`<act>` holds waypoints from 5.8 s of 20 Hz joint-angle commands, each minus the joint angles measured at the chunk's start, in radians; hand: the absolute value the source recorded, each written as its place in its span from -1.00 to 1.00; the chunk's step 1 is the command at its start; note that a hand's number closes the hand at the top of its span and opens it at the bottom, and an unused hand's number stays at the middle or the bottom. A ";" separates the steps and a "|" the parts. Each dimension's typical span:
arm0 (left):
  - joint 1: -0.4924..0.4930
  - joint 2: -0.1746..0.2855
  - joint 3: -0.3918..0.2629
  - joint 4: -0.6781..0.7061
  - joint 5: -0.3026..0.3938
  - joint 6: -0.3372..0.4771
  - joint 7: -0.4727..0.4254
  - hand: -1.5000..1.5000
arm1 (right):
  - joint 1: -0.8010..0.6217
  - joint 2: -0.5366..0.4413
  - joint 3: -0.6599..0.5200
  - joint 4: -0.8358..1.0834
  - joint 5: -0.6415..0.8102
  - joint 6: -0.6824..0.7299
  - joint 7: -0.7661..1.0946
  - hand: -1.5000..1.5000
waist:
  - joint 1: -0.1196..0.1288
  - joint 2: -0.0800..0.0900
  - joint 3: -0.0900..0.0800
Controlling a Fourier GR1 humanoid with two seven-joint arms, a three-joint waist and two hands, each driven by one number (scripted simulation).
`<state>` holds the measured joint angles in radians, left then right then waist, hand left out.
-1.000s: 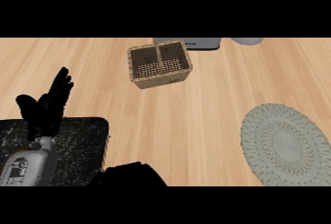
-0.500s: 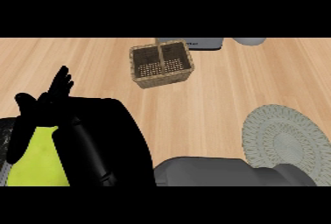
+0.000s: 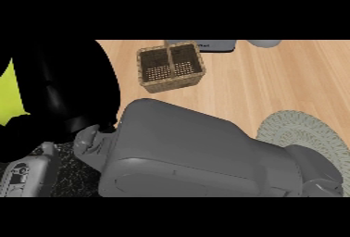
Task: Pick the pear from the placemat and place it in the basket
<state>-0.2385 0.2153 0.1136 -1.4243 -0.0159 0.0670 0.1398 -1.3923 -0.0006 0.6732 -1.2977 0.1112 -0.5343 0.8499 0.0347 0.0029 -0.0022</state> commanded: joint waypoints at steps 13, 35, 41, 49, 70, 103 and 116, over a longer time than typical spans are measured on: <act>0.003 -0.034 -0.032 -0.022 -0.032 0.019 -0.002 0.00 | -0.125 0.001 -0.031 0.565 -0.178 0.095 -0.320 1.00 | 0.014 0.007 0.000; 0.015 0.019 0.013 -0.063 0.003 -0.025 0.053 0.00 | -0.229 -0.010 0.136 0.944 0.204 0.123 -0.770 1.00 | 0.008 0.008 0.001; -0.043 -0.015 -0.005 0.012 -0.031 0.007 -0.003 0.00 | -0.282 0.000 0.102 0.994 0.183 0.143 -0.731 1.00 | 0.024 0.016 -0.001; 0.005 -0.005 0.003 -0.014 -0.015 -0.018 -0.018 0.00 | -0.271 0.001 0.138 1.067 0.215 0.387 -0.728 1.00 | 0.037 0.015 -0.001; -0.032 -0.018 0.000 0.026 -0.023 -0.020 -0.026 0.00 | -0.203 0.001 0.128 1.174 0.303 0.300 -0.825 1.00 | 0.030 0.021 0.000; -0.056 -0.012 0.010 -0.026 -0.013 -0.020 0.043 0.00 | -0.156 0.000 -0.085 1.130 0.174 0.307 -0.716 -1.00 | 0.035 0.018 0.001; 0.008 -0.020 -0.001 -0.098 -0.033 0.003 0.073 0.00 | -0.147 -0.150 -0.397 1.117 -0.073 0.251 -0.758 -1.00 | 0.001 0.008 0.003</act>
<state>-0.2323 0.1927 0.1184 -1.4880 -0.0423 0.0626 0.1817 -1.5706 -0.0946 0.3516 -0.1761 0.0976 -0.2668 0.1212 0.0412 0.0123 -0.0003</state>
